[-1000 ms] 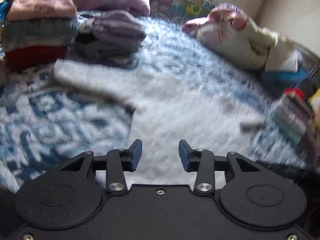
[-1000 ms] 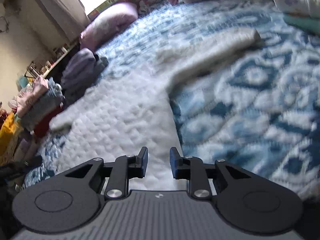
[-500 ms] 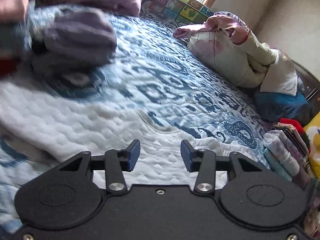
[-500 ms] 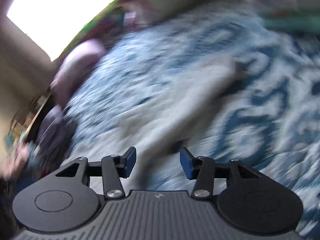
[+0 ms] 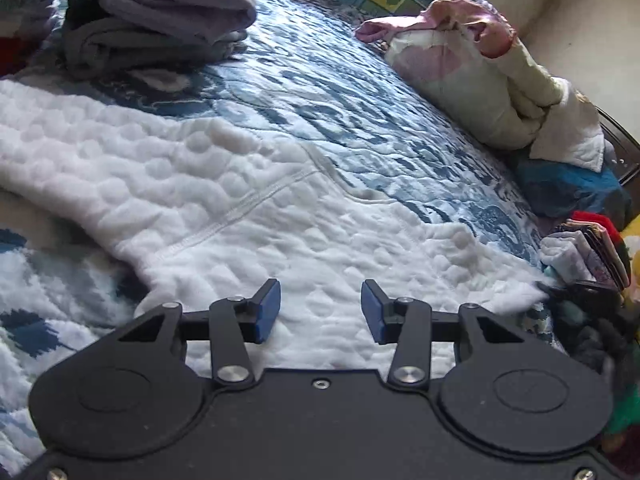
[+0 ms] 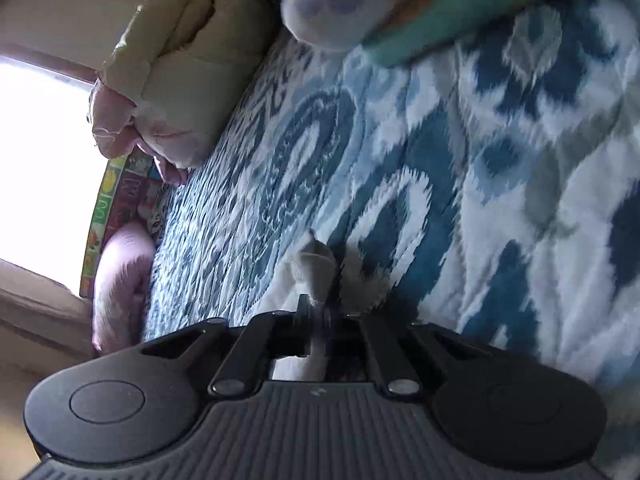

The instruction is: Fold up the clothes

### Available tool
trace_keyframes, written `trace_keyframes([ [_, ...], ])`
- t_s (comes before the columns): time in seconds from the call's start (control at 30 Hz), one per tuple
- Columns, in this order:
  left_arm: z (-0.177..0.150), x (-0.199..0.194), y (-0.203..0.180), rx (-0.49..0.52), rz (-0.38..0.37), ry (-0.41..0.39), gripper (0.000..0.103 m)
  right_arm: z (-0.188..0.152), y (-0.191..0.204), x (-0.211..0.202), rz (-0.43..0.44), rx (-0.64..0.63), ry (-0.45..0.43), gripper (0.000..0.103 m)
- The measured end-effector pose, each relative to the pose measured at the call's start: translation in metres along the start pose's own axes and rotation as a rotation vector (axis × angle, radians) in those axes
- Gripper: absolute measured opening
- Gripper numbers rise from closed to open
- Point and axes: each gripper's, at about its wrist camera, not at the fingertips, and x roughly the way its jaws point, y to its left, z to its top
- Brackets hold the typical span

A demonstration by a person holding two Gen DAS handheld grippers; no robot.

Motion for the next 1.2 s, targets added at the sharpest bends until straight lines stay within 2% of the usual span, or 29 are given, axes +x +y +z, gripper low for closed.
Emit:
trace_keyframes([
  [0.1,0.0,0.001,-0.001,0.007,-0.006,0.005,0.043,-0.015,0.004,-0.037,-0.042,-0.059,-0.064,0.008],
  [0.17,-0.001,0.002,-0.003,0.016,-0.006,0.012,0.043,-0.018,-0.008,-0.029,-0.094,-0.086,-0.023,0.012],
  [0.23,-0.003,0.001,-0.002,0.017,-0.007,0.016,0.043,-0.015,-0.021,-0.017,-0.105,-0.086,0.006,0.009],
  [0.3,-0.003,-0.003,0.0,0.009,-0.009,0.015,0.043,-0.01,-0.015,-0.024,-0.115,-0.119,-0.001,0.016],
  [0.33,-0.002,-0.005,0.0,0.002,-0.009,0.009,0.043,-0.009,-0.005,-0.032,-0.128,-0.159,-0.029,0.024],
  [0.37,0.0,-0.006,0.0,-0.005,-0.009,0.001,0.043,-0.012,0.005,-0.041,-0.12,-0.199,-0.056,0.028],
  [0.43,0.003,-0.009,-0.001,-0.011,-0.021,-0.007,0.043,-0.022,0.025,-0.062,-0.082,-0.277,-0.102,0.028],
  [0.47,0.004,-0.01,-0.002,-0.008,-0.029,-0.01,0.043,-0.03,0.037,-0.069,-0.048,-0.32,-0.097,0.028],
  [0.53,0.003,-0.01,-0.001,-0.003,-0.033,-0.01,0.043,-0.053,0.063,-0.071,0.018,-0.431,-0.011,0.028],
  [0.57,0.003,-0.009,0.0,-0.009,-0.031,-0.005,0.043,-0.067,0.074,-0.066,0.023,-0.488,0.039,0.026],
  [0.67,0.003,-0.007,0.005,-0.025,-0.03,0.006,0.043,-0.109,0.092,-0.042,-0.021,-0.631,0.189,0.028],
  [0.73,0.004,-0.007,0.006,-0.03,-0.04,0.007,0.043,-0.129,0.082,-0.016,-0.087,-0.666,0.268,0.02],
  [0.77,0.005,-0.008,0.007,-0.03,-0.044,0.007,0.043,-0.135,0.08,-0.01,-0.1,-0.693,0.27,0.011],
  [0.87,0.007,-0.008,0.008,-0.032,-0.056,0.009,0.043,-0.14,0.082,-0.021,-0.115,-0.731,0.213,0.012],
  [0.9,0.008,-0.008,0.007,-0.03,-0.062,0.008,0.043,-0.141,0.087,-0.032,-0.109,-0.755,0.172,0.016],
  [0.93,0.009,-0.009,0.006,-0.027,-0.067,0.006,0.043,-0.14,0.093,-0.036,-0.079,-0.774,0.154,0.02],
  [1.0,0.01,-0.009,0.005,-0.02,-0.078,0.005,0.043,-0.137,0.105,-0.036,0.002,-0.791,0.158,0.02],
  [1.1,0.01,-0.009,0.004,-0.015,-0.085,0.007,0.043,-0.159,0.117,-0.031,0.07,-0.919,0.206,0.021],
  [1.13,0.01,-0.009,0.005,-0.02,-0.085,0.008,0.043,-0.17,0.119,-0.022,0.039,-0.985,0.238,0.024],
  [1.17,0.011,-0.009,0.006,-0.025,-0.086,0.01,0.043,-0.182,0.114,-0.008,-0.053,-1.068,0.295,0.026],
  [1.2,0.011,-0.009,0.007,-0.029,-0.086,0.011,0.043,-0.184,0.107,-0.002,-0.079,-1.096,0.314,0.026],
])
